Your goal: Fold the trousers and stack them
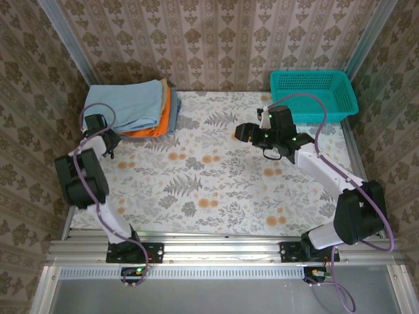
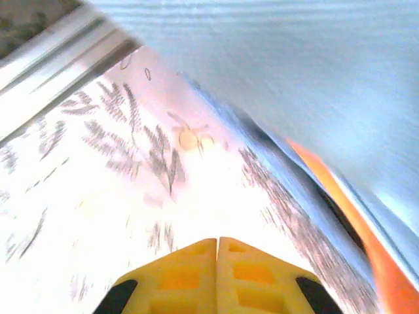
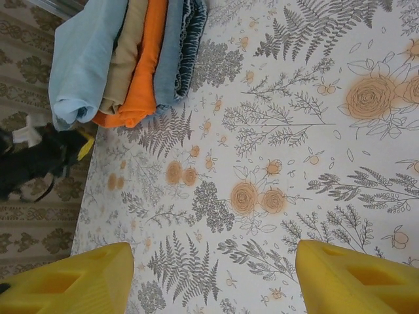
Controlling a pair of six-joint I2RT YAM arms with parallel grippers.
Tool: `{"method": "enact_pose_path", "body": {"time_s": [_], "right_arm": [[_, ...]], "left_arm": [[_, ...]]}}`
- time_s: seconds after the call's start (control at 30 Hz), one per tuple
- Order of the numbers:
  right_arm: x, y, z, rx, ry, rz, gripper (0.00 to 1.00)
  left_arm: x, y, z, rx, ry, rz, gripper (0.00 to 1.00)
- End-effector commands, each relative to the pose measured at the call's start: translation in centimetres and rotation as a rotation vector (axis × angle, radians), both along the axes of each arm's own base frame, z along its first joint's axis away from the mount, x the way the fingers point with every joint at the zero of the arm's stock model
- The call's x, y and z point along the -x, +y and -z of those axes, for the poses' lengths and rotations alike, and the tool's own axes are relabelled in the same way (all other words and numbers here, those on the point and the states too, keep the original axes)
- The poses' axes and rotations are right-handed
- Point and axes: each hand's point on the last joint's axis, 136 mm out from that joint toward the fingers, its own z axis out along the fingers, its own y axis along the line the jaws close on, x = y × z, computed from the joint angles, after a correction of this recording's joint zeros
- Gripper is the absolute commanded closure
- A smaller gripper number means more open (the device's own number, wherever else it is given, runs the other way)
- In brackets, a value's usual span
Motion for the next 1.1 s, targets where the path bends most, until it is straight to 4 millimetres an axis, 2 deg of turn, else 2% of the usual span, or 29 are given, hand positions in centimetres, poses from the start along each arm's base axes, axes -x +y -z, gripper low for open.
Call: {"method": "enact_pose_path", "body": {"time_s": [0.0,0.03,0.17,0.2,0.23,0.27,0.3,0.33,0.4,0.47,0.57,0.67,0.8,0.87,0.9,0.97,1.07], "right_arm": [[0.7,-0.6,-5.0,-0.012,-0.12,0.009,0.32],[1.1,-0.8,-5.6,-0.007,-0.139,0.015,0.31],[2.3,-1.8,-7.6,0.054,-0.21,0.052,0.29],[2.7,-2.1,-7.9,0.089,-0.226,0.06,0.28],[3.0,-2.4,-8.3,0.13,-0.242,0.066,0.28],[3.3,-2.7,-8.6,0.172,-0.261,0.068,0.28],[3.6,-3.0,-9.0,0.22,-0.289,0.069,0.17],[3.8,-3.5,-9.0,0.244,-0.293,0.108,0.0],[3.5,-5.2,-8.0,0.275,-0.295,0.227,0.0],[3.1,-7.1,-6.1,0.369,-0.321,0.293,0.0],[2.5,-10.1,-4.9,0.48,-0.389,0.408,0.0],[2.3,-11.2,-3.6,0.57,-0.495,0.341,0.0],[1.6,-14.1,-1.2,0.639,-0.613,0.38,0.0],[1.1,-15.1,0.6,0.651,-0.628,0.377,0.0],[0.5,-15.4,2.2,0.665,-0.613,0.342,0.0],[-0.2,-16.4,4.6,0.691,-0.576,0.322,0.0],[-0.7,-17.3,6.6,0.727,-0.562,0.291,0.0]], "left_arm": [[1.8,-2.4,-7.8,-0.055,-0.191,0.049,0.86],[3.3,-3.1,-8.9,-0.083,-0.211,0.059,0.79],[9.0,-6.2,-12.1,-0.148,-0.275,0.105,0.4],[10.3,-7.3,-12.8,-0.172,-0.297,0.137,0.27],[11.4,-8.3,-13.5,-0.201,-0.316,0.164,0.02],[12.3,-9.0,-14.1,-0.23,-0.332,0.183,0.0],[13.3,-9.8,-14.8,-0.261,-0.35,0.207,0.0],[14.0,-10.4,-15.4,-0.292,-0.36,0.225,0.0],[14.9,-11.0,-16.0,-0.345,-0.364,0.263,0.0],[15.0,-11.1,-15.8,-0.373,-0.37,0.266,0.0],[14.2,-11.4,-14.4,-0.435,-0.44,0.309,0.0],[13.6,-13.7,-12.4,-0.629,-0.596,0.52,0.0],[14.2,-11.1,-8.7,-0.685,-0.68,0.368,0.0],[13.1,-11.3,-6.6,-0.65,-0.629,0.42,0.0],[12.4,-11.5,-5.4,-0.629,-0.593,0.451,0.0],[10.9,-11.7,-5.1,-0.62,-0.611,0.457,0.0],[9.0,-11.3,-5.2,-0.639,-0.563,0.46,0.0]]}}
